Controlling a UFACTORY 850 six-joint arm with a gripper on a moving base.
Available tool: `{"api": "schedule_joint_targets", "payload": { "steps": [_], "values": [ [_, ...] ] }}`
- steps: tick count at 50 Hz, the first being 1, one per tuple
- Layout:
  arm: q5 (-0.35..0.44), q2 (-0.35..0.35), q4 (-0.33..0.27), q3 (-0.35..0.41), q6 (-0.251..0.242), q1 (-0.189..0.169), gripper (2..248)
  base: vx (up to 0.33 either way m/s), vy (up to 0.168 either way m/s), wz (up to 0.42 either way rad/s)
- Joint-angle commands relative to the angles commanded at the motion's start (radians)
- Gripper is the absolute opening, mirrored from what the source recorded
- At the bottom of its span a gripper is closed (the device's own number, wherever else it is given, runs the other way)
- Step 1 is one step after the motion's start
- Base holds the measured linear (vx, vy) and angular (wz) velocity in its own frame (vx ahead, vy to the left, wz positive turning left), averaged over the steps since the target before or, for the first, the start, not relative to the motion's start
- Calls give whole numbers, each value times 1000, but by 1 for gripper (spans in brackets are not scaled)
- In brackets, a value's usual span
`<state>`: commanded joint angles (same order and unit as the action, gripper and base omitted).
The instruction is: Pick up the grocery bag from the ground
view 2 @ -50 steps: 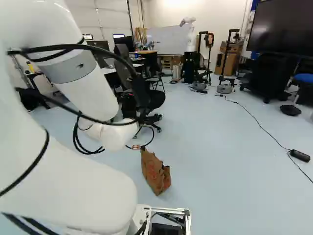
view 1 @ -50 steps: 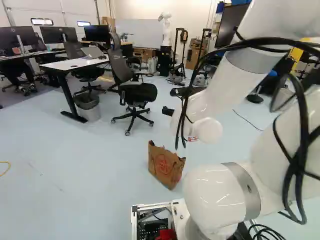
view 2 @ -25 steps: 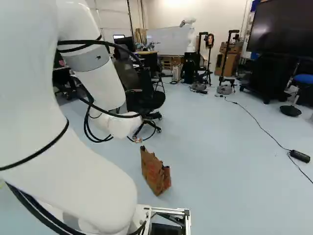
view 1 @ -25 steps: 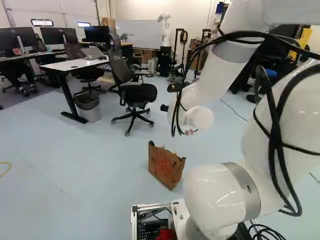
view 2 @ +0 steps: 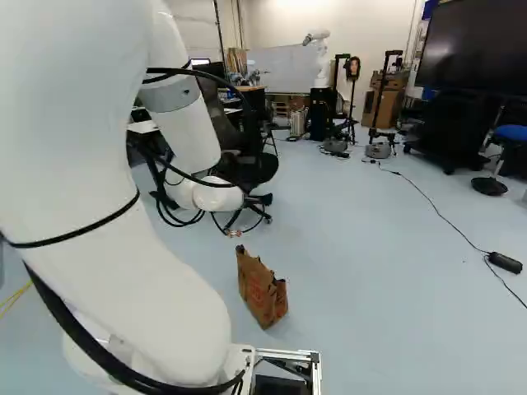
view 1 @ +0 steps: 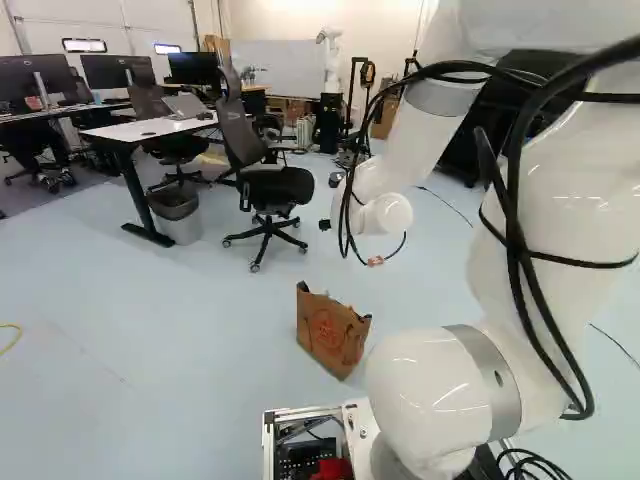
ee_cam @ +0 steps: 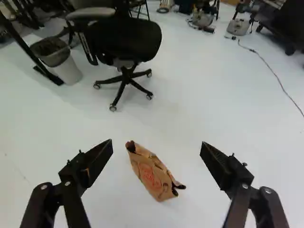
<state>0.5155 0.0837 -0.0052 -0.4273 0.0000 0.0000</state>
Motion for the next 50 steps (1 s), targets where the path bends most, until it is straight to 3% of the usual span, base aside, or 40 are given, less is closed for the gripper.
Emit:
{"api": "schedule_joint_targets", "payload": {
  "steps": [22,50],
  "values": [
    [-212,178,-29,-140,0,0,247,0,0,0],
    [-360,368,-32,-292,0,0,247,0,0,0]
  ]
}}
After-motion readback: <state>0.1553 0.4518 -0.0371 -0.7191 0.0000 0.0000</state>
